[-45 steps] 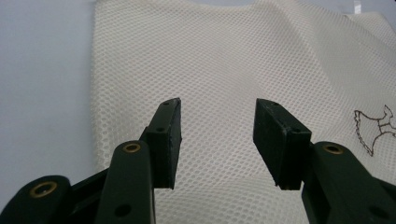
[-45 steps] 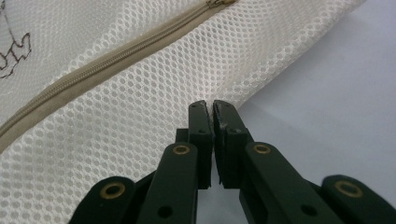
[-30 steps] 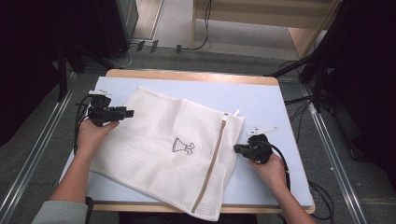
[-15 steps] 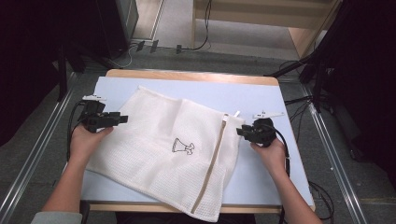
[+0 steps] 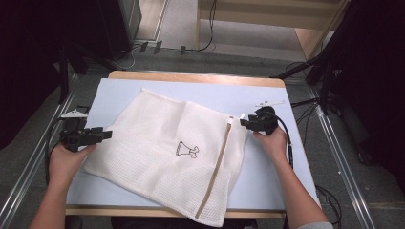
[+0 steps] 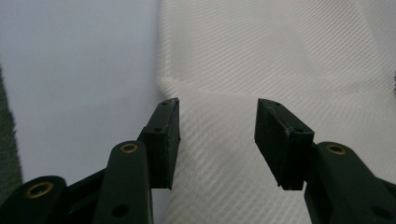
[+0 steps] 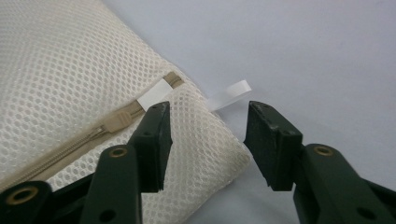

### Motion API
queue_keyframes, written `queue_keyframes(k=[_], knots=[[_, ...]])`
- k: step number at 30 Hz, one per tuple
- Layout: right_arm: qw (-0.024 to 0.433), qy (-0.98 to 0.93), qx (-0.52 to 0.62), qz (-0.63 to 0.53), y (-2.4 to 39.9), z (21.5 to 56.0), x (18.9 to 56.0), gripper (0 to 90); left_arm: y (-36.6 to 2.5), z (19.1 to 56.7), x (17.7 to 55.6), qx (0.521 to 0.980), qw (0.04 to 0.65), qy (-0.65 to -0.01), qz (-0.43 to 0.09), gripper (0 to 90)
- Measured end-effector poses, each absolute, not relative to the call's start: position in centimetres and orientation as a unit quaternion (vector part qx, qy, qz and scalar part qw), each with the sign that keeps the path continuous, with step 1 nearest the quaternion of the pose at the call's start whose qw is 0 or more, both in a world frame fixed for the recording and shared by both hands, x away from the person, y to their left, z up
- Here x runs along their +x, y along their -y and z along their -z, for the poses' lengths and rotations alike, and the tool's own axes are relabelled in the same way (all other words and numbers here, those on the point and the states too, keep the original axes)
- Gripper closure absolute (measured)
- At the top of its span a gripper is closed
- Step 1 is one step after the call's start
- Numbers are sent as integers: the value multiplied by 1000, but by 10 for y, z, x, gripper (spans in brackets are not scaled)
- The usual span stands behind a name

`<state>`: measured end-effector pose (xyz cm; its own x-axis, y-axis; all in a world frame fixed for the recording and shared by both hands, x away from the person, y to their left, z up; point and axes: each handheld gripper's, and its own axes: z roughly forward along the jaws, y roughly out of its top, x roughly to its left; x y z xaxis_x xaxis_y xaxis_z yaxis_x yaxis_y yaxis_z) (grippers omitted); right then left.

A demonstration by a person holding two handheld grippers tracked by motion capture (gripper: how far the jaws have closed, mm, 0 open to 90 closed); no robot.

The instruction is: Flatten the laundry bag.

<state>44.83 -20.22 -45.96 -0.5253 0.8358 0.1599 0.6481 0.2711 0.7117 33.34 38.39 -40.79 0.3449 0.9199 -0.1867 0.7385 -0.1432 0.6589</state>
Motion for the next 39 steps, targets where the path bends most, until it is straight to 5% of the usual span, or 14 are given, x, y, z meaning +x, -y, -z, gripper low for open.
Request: queue_keyframes(k=[8, 13, 14, 18, 22, 39], knots=[[121, -800, 459, -367, 193, 470, 458, 500, -395, 425, 323, 739, 332, -578, -103, 458], [124, -809, 451, -357, 191, 474, 457, 649, -392, 437, 331, 746, 306, -586, -81, 574], [114, -806, 455, -360, 192, 474, 456, 760, -394, 441, 333, 742, 305, -593, -71, 656], [112, -812, 450, -354, 190, 473, 455, 828, -401, 443, 336, 731, 315, -603, -58, 791], [118, -815, 447, -349, 187, 471, 454, 838, -400, 444, 339, 732, 315, -602, -48, 878], [115, -801, 471, -351, 222, 469, 417, 835, -379, 429, 398, 732, 349, -579, -86, 899]])
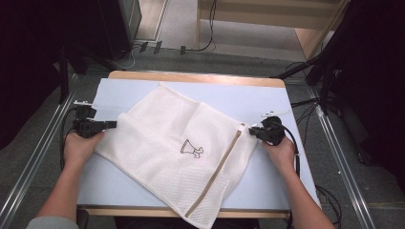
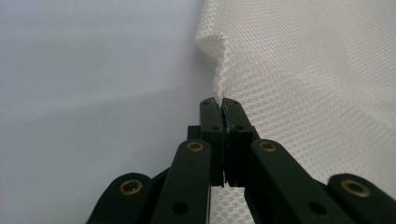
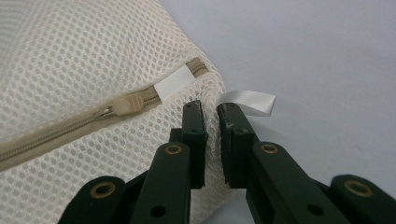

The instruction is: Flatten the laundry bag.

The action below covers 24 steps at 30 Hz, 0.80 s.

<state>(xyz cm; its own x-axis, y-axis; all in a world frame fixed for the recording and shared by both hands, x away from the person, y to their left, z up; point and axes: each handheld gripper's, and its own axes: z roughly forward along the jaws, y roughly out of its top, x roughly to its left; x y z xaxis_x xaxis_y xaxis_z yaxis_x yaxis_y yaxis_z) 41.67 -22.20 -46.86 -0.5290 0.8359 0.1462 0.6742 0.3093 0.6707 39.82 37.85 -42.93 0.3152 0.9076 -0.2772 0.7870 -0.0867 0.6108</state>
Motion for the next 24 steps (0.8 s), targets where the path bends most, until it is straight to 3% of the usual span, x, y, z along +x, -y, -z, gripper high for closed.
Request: queue_keyframes(k=[21, 24], knots=[[94, -819, 447, -347, 234, 468, 341, 823, -360, 429, 436, 735, 359, -566, -100, 886], [80, -821, 443, -351, 237, 468, 337, 774, -360, 429, 436, 739, 357, -563, -101, 878]])
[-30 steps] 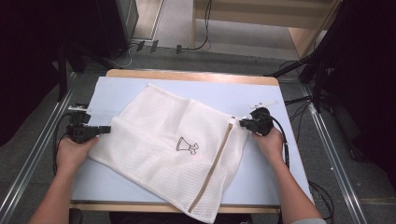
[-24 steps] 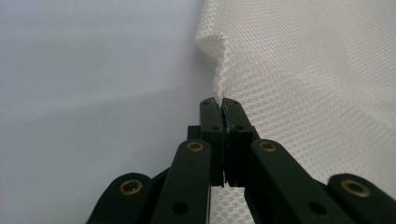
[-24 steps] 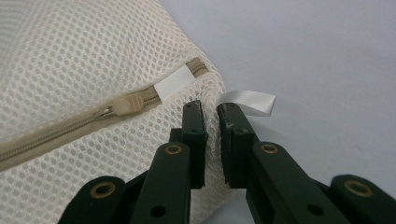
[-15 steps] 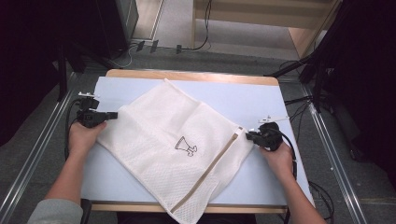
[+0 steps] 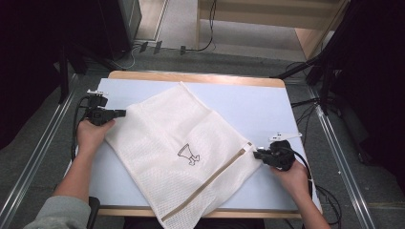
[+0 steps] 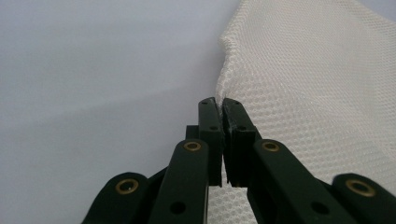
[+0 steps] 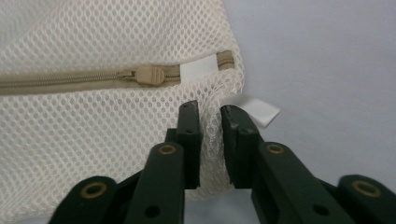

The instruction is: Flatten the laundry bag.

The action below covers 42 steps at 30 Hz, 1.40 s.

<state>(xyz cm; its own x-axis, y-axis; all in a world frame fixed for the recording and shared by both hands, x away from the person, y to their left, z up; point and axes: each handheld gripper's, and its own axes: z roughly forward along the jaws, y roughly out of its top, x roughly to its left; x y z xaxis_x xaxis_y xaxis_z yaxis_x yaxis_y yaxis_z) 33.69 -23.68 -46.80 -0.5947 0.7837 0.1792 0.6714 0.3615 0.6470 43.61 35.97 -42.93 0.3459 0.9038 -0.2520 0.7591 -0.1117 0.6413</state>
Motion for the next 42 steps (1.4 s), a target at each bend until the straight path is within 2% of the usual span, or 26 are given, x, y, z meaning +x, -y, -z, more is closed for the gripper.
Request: queue_keyframes(k=[1, 2, 3, 6, 8, 13, 17, 29, 42], knots=[[80, -821, 443, -351, 237, 468, 337, 774, -360, 429, 436, 739, 357, -563, -101, 868], [76, -815, 451, -356, 239, 467, 338, 734, -360, 429, 436, 739, 358, -562, -100, 868], [81, -805, 455, -373, 247, 463, 339, 665, -360, 428, 435, 739, 357, -562, -101, 804], [112, -795, 451, -390, 253, 453, 341, 633, -361, 425, 432, 739, 358, -558, -116, 681], [115, -792, 447, -400, 254, 451, 342, 624, -363, 421, 429, 738, 365, -556, -118, 665], [116, -789, 439, -414, 242, 445, 355, 597, -363, 416, 419, 741, 367, -550, -117, 562], [108, -792, 429, -421, 221, 443, 376, 567, -363, 413, 409, 741, 368, -550, -112, 513], [104, -800, 414, -421, 184, 447, 414, 552, -361, 407, 368, 740, 366, -553, -113, 482], [98, -810, 405, -413, 159, 456, 443, 518, -368, 418, 320, 725, 348, -581, -123, 488]])
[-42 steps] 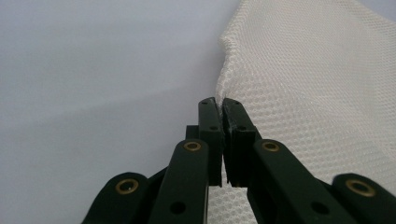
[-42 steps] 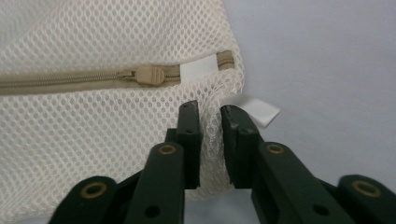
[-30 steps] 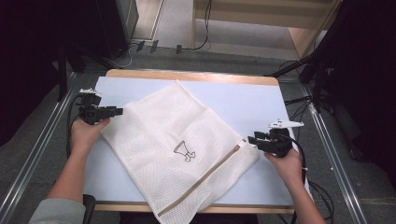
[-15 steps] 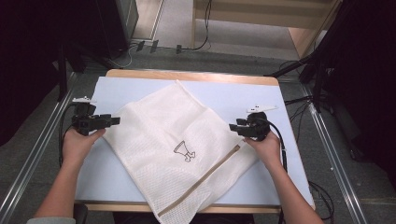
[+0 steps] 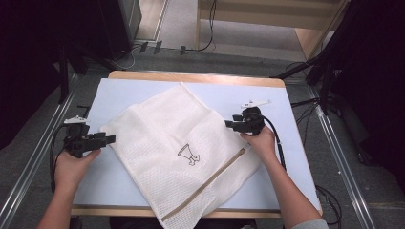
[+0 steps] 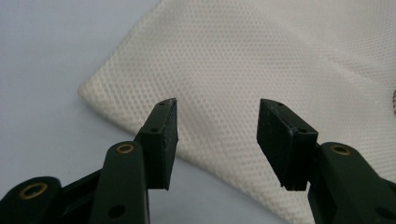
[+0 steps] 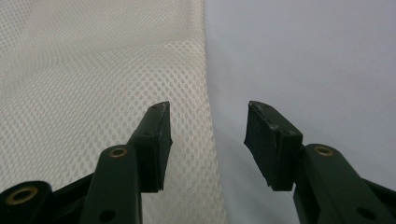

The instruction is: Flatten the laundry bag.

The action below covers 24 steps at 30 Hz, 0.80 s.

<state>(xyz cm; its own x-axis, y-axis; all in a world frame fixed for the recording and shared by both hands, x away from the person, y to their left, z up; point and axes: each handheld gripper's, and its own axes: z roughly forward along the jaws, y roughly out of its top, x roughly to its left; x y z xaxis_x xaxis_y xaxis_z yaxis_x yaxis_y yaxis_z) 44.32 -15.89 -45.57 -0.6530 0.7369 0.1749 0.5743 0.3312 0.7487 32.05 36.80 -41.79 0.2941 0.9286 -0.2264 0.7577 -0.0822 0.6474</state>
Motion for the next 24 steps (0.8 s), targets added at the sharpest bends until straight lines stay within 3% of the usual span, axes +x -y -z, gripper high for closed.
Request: queue_keyframes(k=[13, 16, 24], knots=[[74, -824, 402, -392, 149, 469, 450, 512, -348, 443, 312, 734, 318, -595, -75, 488], [76, -838, 389, -375, 145, 472, 449, 550, -344, 445, 314, 733, 322, -595, -77, 465], [111, -851, 362, -364, 138, 473, 443, 697, -334, 449, 313, 713, 330, -612, -93, 598]])
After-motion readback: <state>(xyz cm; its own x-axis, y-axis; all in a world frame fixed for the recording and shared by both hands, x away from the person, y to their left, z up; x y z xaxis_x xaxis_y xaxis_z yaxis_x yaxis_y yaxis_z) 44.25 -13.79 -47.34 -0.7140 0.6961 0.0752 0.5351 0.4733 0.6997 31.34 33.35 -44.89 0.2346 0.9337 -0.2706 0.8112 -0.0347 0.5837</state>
